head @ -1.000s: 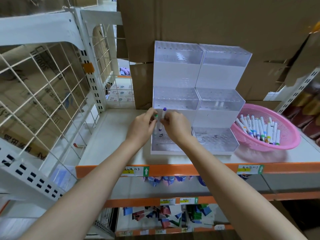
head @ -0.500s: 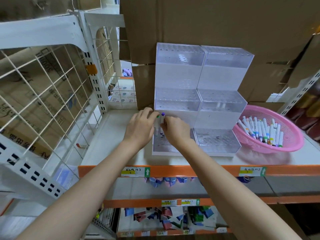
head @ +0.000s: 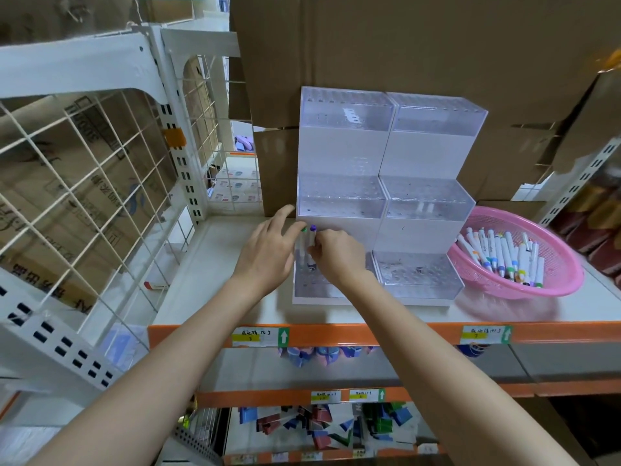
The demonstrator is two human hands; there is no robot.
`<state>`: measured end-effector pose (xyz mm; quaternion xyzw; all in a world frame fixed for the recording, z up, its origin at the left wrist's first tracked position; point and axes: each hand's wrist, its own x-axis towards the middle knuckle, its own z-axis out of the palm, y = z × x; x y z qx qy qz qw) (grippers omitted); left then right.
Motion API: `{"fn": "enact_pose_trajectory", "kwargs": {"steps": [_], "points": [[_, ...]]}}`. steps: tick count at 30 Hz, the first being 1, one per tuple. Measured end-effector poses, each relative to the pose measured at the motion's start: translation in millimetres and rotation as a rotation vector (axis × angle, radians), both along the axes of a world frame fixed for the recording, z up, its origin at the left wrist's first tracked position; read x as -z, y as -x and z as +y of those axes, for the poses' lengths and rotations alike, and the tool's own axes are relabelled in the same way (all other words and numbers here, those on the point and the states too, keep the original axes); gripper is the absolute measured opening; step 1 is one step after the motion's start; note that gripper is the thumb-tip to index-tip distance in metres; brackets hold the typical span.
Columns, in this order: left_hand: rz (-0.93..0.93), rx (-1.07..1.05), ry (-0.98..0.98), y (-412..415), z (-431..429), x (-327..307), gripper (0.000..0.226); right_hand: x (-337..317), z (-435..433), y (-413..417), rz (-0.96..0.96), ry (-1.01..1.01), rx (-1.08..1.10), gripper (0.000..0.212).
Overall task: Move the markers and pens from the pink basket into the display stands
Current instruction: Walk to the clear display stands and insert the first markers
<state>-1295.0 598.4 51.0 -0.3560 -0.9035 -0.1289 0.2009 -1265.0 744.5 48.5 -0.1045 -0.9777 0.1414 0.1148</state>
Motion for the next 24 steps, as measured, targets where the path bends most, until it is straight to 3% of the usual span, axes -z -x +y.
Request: {"fn": "enact_pose_trajectory", "kwargs": {"steps": [6,11,24], "points": [[-0.055,-0.011,-0.009,-0.8,1.6,2.2,0.054,-8.2,5.4,-0.4,0.167,0.109,-0.014,0.023],[-0.081,-0.025,-0.005,-2.2,3.0,1.8,0.055,-11.0,4.4,-4.4,0.256,0.163,-0.06,0.01],[-0.102,-0.003,0.021,-6.0,0.4,3.2,0.061,-13.2,2.1,-4.5,0.218,0.221,-0.034,0.003]]}}
